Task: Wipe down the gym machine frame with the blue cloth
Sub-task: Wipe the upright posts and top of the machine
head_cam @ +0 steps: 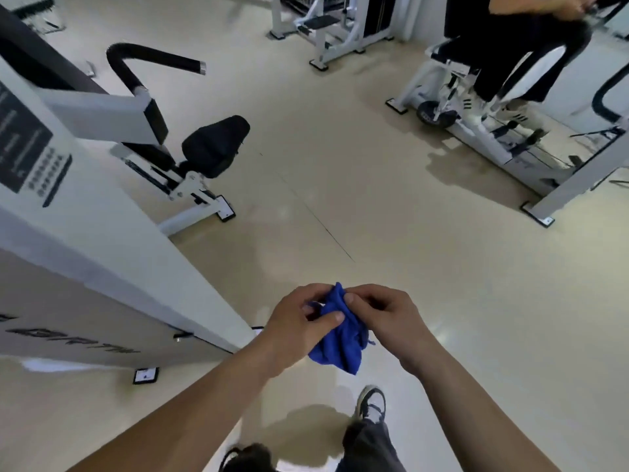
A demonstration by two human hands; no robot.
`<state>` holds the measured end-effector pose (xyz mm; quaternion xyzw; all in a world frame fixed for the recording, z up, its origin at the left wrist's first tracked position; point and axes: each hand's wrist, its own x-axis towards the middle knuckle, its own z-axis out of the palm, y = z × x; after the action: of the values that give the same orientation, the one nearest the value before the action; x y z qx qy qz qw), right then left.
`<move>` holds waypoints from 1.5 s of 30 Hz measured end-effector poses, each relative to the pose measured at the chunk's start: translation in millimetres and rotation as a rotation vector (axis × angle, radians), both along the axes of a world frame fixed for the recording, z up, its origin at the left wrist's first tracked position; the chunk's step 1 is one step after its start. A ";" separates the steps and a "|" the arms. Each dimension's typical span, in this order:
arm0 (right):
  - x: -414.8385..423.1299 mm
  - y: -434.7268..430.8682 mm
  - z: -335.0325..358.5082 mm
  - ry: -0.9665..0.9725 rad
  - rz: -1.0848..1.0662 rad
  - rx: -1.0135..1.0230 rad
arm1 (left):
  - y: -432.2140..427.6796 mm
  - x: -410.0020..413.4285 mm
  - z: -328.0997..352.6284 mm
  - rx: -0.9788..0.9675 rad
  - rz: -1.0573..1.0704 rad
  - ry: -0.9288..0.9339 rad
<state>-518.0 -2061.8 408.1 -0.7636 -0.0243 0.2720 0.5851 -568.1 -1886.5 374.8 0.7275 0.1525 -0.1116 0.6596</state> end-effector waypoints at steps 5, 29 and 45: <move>98.2 -28.7 -4.5 0.007 0.192 -0.076 | -29.4 67.5 -8.0 0.076 0.182 -0.004; 627.9 219.6 -26.4 0.010 0.379 -0.247 | 183.9 522.5 -26.6 0.148 0.692 0.283; 1032.3 396.5 -38.0 -0.233 0.703 -0.285 | 304.1 867.0 -31.0 0.021 1.075 0.252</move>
<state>514.3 -1665.3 370.1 -0.8082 -0.3123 0.3678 0.3377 299.0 -1582.4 343.8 0.5346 0.5814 0.1562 0.5932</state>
